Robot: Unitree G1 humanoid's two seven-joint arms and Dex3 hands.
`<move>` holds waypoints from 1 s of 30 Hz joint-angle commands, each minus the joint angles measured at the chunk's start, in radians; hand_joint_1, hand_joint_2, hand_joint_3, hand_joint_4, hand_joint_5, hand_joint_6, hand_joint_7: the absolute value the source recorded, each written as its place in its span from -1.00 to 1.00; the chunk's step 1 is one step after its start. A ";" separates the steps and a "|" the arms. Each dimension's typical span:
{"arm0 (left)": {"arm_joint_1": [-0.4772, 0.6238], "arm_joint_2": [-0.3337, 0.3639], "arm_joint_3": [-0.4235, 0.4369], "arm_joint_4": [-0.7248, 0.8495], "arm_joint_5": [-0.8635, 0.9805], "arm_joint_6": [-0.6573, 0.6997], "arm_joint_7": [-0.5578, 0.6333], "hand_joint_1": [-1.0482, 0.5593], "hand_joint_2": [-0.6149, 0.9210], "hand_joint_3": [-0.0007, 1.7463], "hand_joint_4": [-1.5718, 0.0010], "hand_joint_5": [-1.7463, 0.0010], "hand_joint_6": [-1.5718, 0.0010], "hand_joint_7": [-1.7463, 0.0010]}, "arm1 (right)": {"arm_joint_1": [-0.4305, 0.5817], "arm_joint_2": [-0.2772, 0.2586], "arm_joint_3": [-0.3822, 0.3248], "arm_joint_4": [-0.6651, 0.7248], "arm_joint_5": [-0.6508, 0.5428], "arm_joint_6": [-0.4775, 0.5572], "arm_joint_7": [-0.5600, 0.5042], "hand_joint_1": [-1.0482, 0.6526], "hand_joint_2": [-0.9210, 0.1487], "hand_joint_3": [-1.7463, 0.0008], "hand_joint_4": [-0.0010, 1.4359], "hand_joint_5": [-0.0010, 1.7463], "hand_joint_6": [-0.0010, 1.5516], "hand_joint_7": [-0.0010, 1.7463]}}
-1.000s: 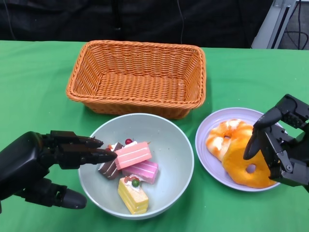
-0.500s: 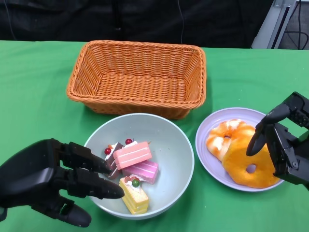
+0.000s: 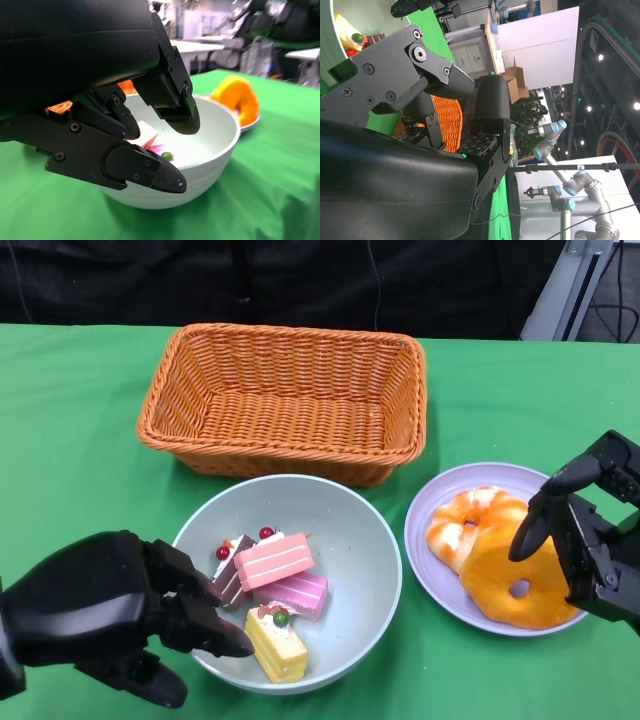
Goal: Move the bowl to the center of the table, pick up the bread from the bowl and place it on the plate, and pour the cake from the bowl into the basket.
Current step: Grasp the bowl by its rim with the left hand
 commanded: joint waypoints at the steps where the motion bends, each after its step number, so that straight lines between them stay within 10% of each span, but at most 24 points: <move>1: 0.023 0.024 -0.015 -0.040 0.035 0.040 0.055 -0.47 0.98 -0.99 -0.20 0.95 -0.14 0.99 | 0.005 0.004 -0.004 -0.013 -0.009 -0.015 -0.001 0.11 -0.24 -0.30 0.01 0.77 -0.11 0.39; 30: 0.057 0.159 -0.298 -0.209 0.249 0.481 0.289 -0.34 1.00 -0.95 -0.20 0.99 -0.19 0.99 | 0.024 0.019 -0.005 -0.041 -0.006 -0.017 0.004 0.06 -0.18 -0.32 0.02 0.85 -0.13 0.45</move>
